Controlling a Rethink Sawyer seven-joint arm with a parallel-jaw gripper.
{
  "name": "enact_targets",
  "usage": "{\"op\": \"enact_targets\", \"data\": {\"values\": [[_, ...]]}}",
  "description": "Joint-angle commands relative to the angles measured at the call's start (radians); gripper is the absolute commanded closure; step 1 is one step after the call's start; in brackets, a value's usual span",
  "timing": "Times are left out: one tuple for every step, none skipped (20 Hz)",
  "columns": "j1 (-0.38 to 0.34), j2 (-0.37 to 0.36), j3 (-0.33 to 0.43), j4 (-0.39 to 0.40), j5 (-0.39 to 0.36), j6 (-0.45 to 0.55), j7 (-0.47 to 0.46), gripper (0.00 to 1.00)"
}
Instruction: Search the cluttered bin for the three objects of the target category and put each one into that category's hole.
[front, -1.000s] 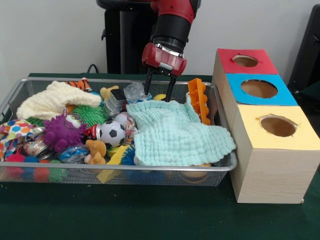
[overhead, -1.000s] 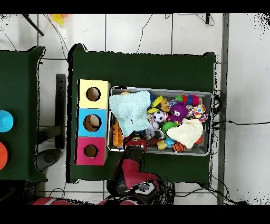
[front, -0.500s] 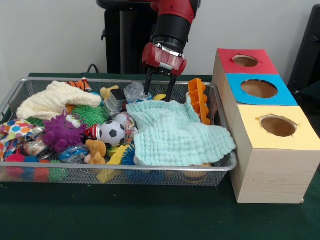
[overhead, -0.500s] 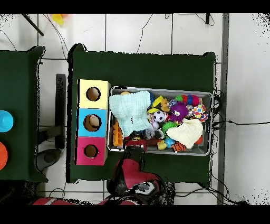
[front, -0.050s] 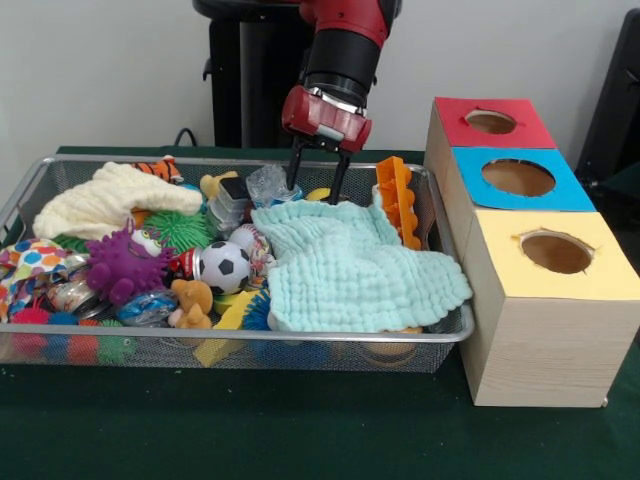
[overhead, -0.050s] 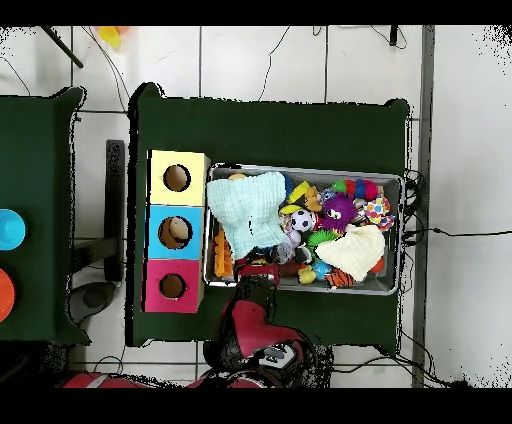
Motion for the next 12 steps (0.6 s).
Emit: {"op": "enact_targets", "data": {"values": [[-0.064, 0.001, 0.079, -0.113, -0.020, 0.001, 0.190, 0.00], [-0.071, -0.001, 0.080, -0.109, -0.028, 0.010, 0.190, 0.00], [-0.076, -0.001, 0.081, -0.107, -0.030, 0.016, 0.190, 0.00], [-0.085, 0.000, 0.085, -0.106, -0.036, 0.024, 0.191, 0.00], [-0.092, 0.005, 0.088, -0.105, -0.038, 0.026, 0.192, 0.00], [-0.098, 0.008, 0.090, -0.105, -0.039, 0.031, 0.193, 0.00], [-0.107, 0.006, 0.095, -0.105, -0.041, 0.046, 0.193, 0.00], [-0.117, 0.008, 0.102, -0.106, -0.044, 0.062, 0.194, 0.00], [-0.123, 0.006, 0.105, -0.106, -0.045, 0.072, 0.193, 0.00], [-0.128, 0.004, 0.108, -0.106, -0.045, 0.082, 0.191, 0.00], [-0.130, 0.004, 0.108, -0.106, -0.043, 0.087, 0.187, 0.00], [-0.134, 0.004, 0.110, -0.106, -0.044, 0.092, 0.184, 0.00]]}}
